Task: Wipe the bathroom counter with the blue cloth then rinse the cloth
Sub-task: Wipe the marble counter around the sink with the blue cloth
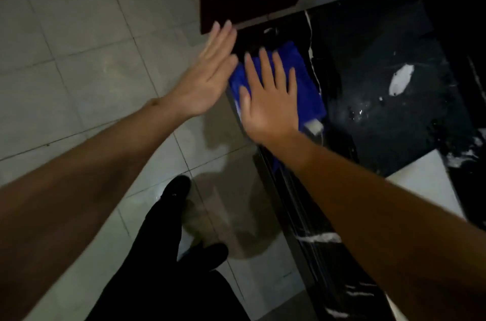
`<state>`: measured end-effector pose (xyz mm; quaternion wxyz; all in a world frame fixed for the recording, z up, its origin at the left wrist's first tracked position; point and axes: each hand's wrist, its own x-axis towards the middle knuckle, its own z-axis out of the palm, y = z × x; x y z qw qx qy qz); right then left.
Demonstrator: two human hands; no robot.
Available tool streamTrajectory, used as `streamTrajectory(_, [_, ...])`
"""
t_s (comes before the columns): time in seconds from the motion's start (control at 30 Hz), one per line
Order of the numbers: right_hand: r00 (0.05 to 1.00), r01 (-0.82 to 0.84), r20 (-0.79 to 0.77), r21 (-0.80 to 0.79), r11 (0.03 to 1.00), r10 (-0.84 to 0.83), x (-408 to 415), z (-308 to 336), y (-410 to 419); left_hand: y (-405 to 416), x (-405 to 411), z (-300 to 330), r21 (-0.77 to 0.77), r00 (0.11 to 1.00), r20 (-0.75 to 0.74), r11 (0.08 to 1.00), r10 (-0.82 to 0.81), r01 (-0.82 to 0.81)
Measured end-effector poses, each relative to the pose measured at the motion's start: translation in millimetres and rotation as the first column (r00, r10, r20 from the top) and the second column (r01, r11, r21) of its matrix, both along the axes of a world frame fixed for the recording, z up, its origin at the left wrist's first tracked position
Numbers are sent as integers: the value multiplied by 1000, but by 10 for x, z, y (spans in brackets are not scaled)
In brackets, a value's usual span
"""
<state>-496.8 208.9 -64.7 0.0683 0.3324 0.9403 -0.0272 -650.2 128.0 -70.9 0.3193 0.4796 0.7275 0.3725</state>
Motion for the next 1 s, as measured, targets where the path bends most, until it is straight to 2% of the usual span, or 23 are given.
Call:
streamTrajectory(0.1, [999, -53, -12, -31, 998, 52, -411, -19, 317, 173, -112, -45, -52, 993, 108, 998, 41, -36])
streamTrajectory(0.2, [997, -71, -37, -41, 997, 70, -502, -36, 416, 191, -112, -91, -36, 989, 137, 998, 62, -58])
streamTrajectory(0.27, [996, -59, -63, -29, 998, 57, -470, -28, 332, 168, -84, -70, -48, 992, 104, 996, 75, -70])
streamTrajectory(0.33, [998, -40, -58, -30, 999, 38, -248, -4, 114, 137, -106, -26, -91, 999, 2, 995, 41, -41])
streamTrajectory(0.43, [994, -107, -12, -32, 994, 107, 504, 38, -362, 90, -241, 34, -162, 969, -221, 984, -113, 78])
streamTrajectory(0.57, [994, -68, 81, -65, 996, 73, 1859, 33, -941, 22, -357, 119, -296, 812, -455, 922, -366, 250])
streamTrajectory(0.67, [988, -43, 146, -69, 997, 53, 2745, 59, -1280, 30, -363, 179, -377, 723, -528, 886, -446, 271])
streamTrajectory(0.73, [983, -33, 176, -88, 996, 48, 3053, 106, -1366, 25, -356, 190, -416, 671, -579, 876, -463, 245])
streamTrajectory(0.83, [982, 38, 191, -125, 991, -14, 2913, 132, -1313, 33, -308, 182, -435, 641, -605, 870, -473, 232])
streamTrajectory(0.93, [989, 117, 99, -97, 988, -107, 2247, 112, -1004, -6, -331, 88, -377, 686, -582, 892, -437, 249])
streamTrajectory(1.0, [993, 107, 53, -81, 991, -103, 1669, 99, -593, 4, -383, 16, -326, 711, -559, 902, -427, 284])
